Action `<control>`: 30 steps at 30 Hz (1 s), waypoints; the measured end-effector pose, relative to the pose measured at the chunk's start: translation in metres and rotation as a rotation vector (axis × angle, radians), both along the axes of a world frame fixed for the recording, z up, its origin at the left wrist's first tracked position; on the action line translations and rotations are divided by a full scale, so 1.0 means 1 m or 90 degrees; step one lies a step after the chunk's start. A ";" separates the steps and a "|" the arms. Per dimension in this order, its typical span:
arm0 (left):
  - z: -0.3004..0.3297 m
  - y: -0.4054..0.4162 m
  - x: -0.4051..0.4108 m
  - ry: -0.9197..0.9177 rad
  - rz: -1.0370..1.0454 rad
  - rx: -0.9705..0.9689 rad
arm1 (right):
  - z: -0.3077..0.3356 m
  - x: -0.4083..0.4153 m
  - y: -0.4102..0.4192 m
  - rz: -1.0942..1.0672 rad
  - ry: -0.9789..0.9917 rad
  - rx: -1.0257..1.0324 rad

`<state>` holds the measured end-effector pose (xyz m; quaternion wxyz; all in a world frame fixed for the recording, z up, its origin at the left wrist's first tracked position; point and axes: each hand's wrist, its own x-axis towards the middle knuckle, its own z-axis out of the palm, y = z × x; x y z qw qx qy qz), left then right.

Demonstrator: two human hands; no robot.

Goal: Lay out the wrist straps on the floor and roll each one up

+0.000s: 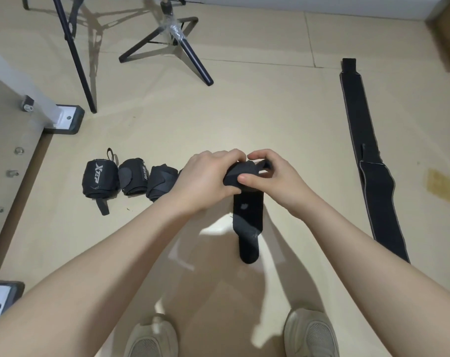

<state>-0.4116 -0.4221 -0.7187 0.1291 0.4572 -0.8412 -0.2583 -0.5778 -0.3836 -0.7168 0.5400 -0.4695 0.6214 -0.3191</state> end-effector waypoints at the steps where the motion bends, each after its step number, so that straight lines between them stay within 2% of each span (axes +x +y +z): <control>1: 0.002 0.000 0.000 0.004 0.003 -0.006 | 0.000 0.001 -0.002 -0.002 -0.009 -0.005; 5: 0.010 0.003 0.007 0.043 0.015 0.025 | 0.005 0.002 -0.007 0.022 -0.061 0.032; 7: 0.017 0.004 0.013 0.148 0.102 0.092 | 0.007 0.002 -0.008 -0.021 -0.198 0.102; 9: 0.022 0.004 0.020 0.270 0.223 0.229 | 0.007 0.001 -0.007 -0.070 -0.338 0.150; 10: 0.021 0.004 0.023 0.326 0.268 0.337 | 0.008 0.000 -0.006 -0.084 -0.380 0.166; 12: 0.017 0.005 0.029 0.392 0.302 0.550 | 0.005 -0.002 -0.005 -0.096 -0.437 0.181; 14: 0.012 0.008 0.033 0.439 0.289 0.656 | 0.004 -0.003 -0.004 -0.098 -0.462 0.185; 21: 0.007 0.012 0.044 0.551 0.233 0.781 | 0.006 0.002 -0.003 -0.077 -0.318 0.087; 25: 0.006 0.008 0.048 0.533 0.230 0.788 | 0.002 0.008 -0.001 -0.009 -0.203 0.007; 30: -0.006 0.005 0.047 0.549 0.303 0.766 | -0.003 0.014 0.002 0.011 -0.220 0.009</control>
